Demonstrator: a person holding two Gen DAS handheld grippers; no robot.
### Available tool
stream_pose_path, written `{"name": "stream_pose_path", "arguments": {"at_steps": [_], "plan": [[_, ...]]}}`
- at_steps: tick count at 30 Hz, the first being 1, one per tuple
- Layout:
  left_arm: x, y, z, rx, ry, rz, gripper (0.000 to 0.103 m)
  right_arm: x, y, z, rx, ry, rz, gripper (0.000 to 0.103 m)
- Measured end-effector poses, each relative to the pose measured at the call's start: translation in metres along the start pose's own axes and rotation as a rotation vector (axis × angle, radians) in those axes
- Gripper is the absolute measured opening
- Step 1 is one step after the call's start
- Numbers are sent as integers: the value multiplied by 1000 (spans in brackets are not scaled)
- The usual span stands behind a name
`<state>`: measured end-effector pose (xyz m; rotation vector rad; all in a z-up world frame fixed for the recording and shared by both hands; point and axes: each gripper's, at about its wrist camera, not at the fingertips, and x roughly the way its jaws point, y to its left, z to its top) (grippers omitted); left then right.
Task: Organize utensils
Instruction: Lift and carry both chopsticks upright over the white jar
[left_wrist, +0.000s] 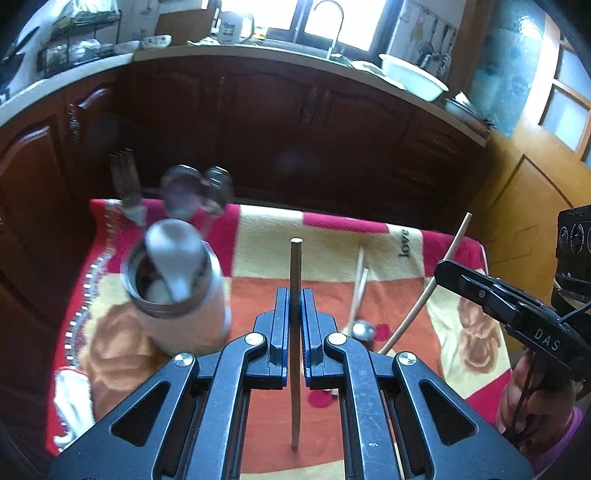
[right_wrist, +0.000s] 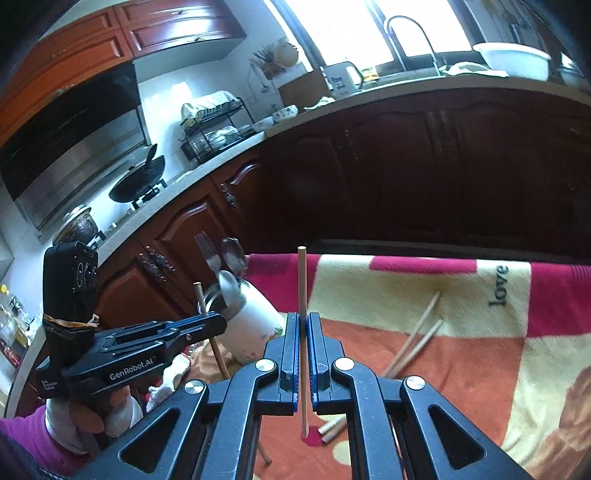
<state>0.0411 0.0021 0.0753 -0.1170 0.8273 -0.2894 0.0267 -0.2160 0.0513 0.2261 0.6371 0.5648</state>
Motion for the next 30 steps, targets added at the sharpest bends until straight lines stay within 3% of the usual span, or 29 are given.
{"name": "stream_pose_path", "arguments": {"at_steps": [10,30], "plan": [[-43,33,18,-27,-51,28,4,18,44,25,-84,-1,50,4],[-108,75,77,-99,-190,1,4,37,111,80,-210,-72,105,4]]}}
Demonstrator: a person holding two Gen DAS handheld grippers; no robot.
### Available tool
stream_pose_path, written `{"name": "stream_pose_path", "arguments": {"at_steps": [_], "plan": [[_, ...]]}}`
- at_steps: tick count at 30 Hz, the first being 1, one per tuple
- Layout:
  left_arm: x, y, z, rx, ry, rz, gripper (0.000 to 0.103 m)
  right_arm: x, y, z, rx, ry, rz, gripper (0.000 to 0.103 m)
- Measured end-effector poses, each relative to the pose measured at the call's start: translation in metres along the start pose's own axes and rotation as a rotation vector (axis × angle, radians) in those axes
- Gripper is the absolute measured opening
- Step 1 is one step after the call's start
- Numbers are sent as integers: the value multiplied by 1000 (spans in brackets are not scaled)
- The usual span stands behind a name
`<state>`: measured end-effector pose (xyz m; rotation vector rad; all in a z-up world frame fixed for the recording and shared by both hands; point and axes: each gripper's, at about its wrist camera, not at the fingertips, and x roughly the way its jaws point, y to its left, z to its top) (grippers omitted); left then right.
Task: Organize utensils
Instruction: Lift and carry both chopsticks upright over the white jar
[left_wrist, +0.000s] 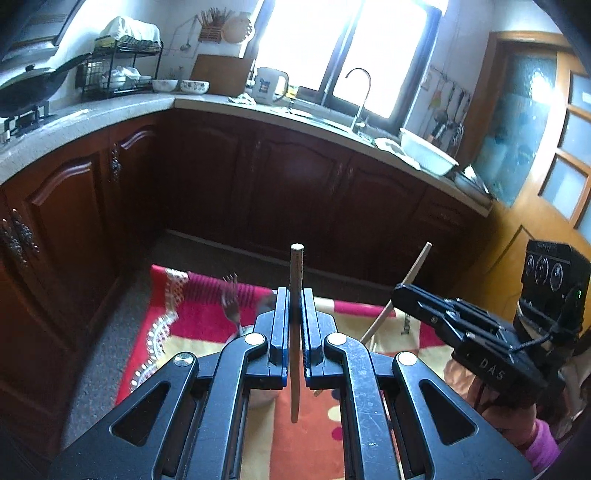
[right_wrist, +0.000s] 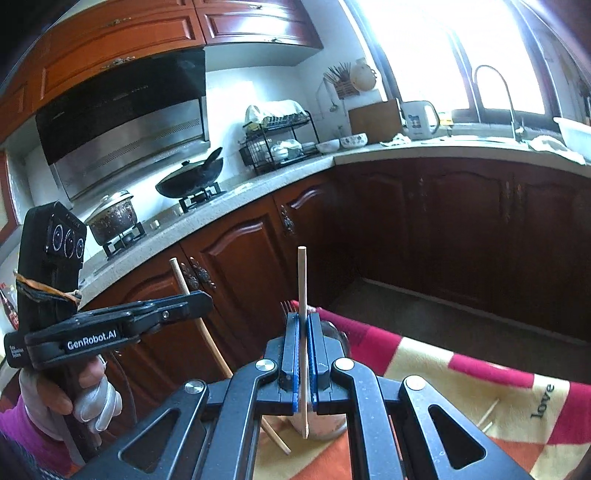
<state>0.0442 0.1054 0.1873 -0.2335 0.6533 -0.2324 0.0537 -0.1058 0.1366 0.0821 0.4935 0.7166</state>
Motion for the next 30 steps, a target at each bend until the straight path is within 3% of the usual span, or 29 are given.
{"name": "stream_pose_path", "arguments": {"at_steps": [15,30], "plan": [[15,19,33,1,-67,118,4,31,11,25,-15,-51,-24,4],[26,25,47,-6,-72,127,4,75,-3,8,-7,23,-58,4]]}}
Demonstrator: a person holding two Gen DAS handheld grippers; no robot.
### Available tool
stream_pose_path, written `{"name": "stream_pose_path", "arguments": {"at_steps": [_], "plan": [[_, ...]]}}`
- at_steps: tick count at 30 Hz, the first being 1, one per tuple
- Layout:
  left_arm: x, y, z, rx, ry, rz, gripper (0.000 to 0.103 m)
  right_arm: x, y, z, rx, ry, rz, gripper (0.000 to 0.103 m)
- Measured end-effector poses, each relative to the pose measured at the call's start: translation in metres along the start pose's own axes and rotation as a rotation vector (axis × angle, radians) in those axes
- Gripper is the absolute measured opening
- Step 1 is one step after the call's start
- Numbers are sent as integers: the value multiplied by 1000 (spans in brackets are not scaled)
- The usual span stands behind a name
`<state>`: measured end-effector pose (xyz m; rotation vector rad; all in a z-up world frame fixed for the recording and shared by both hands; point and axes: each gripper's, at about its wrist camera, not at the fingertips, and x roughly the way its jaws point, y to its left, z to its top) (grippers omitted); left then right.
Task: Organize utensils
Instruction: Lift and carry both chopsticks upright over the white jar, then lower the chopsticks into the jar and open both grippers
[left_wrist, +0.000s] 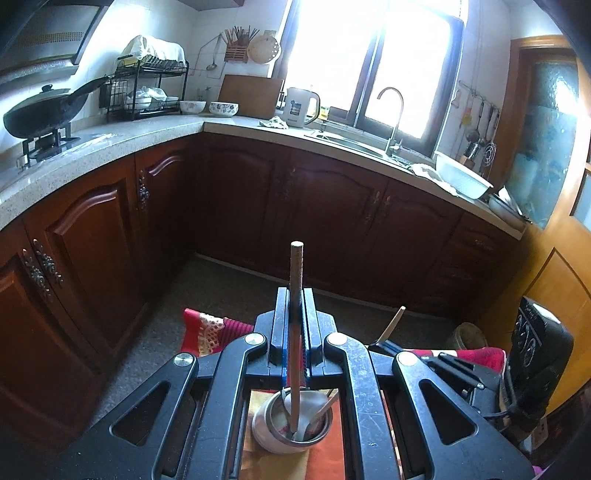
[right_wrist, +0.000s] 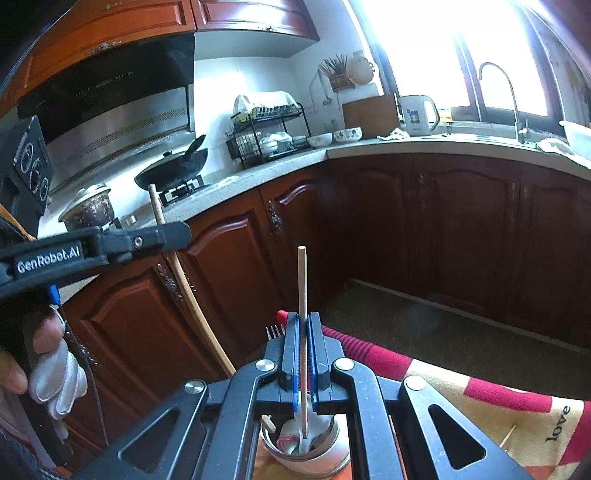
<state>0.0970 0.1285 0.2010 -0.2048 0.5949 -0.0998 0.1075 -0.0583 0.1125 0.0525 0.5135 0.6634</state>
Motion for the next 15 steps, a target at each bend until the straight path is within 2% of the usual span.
{"name": "stream_pose_path", "arguments": {"at_steps": [8,15], "plan": [[0,0,10,-2,-16,0,4,4,-2,0,4,4,2,4],[8,2,4,4,-28,19,4,10,-3,-6,12,21,5,4]]}}
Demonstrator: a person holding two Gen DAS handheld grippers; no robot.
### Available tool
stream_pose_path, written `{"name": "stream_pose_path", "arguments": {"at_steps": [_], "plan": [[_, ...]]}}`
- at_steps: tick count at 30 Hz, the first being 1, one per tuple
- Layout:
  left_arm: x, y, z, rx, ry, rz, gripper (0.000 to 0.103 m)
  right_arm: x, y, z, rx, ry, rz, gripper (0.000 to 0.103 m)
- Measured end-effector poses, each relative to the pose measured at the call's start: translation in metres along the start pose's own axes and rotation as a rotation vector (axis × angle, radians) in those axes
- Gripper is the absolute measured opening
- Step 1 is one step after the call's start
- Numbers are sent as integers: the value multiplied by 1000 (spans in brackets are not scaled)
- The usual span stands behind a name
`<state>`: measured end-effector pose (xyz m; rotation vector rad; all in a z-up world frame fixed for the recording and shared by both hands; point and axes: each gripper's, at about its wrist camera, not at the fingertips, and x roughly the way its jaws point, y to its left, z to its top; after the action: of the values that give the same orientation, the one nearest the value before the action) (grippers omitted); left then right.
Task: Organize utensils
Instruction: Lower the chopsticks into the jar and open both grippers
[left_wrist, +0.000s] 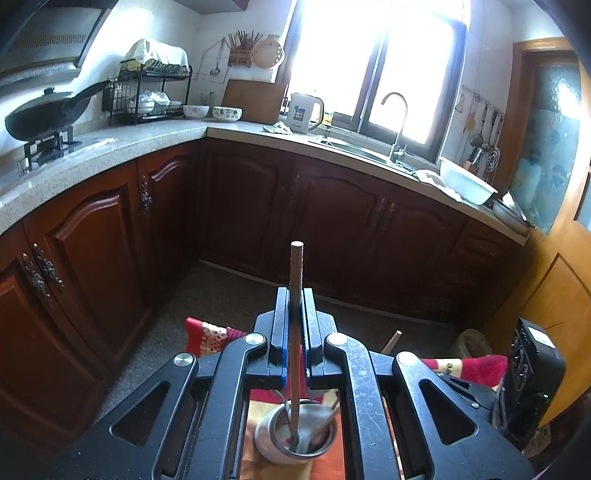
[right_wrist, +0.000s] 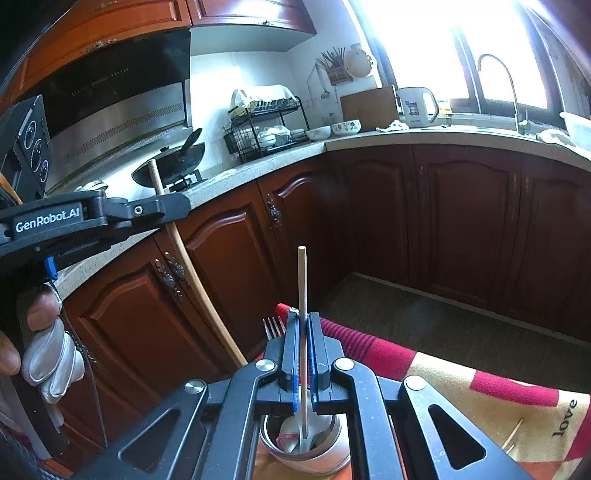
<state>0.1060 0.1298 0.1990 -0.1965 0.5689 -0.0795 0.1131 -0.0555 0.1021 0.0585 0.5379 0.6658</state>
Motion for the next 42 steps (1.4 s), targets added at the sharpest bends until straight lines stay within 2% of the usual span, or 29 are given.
{"name": "stream_pose_path", "arguments": {"at_steps": [7,21,29,32,35,39,41,42], "plan": [[19,5,-14,-15,53,-15,4,8,1,-10,-11,25,-4,4],[50,-2,-60,10,163,14,4,33,-17,-46,40,134,0,4],[53,-5,-69,29,165,43,4,30,-28,-54,86,176,2,4],[50,-7,-71,32,163,47,5,25,-28,-56,88,177,-12,10],[47,-8,-72,35,165,51,9,20,-31,-59,94,175,-16,15],[41,-10,-74,34,155,49,38,10,-30,-61,96,171,-18,15],[36,-11,-76,32,147,47,42,4,-29,-62,87,167,-26,16],[34,-12,-77,32,147,48,43,2,-28,-62,83,166,-31,21]]}}
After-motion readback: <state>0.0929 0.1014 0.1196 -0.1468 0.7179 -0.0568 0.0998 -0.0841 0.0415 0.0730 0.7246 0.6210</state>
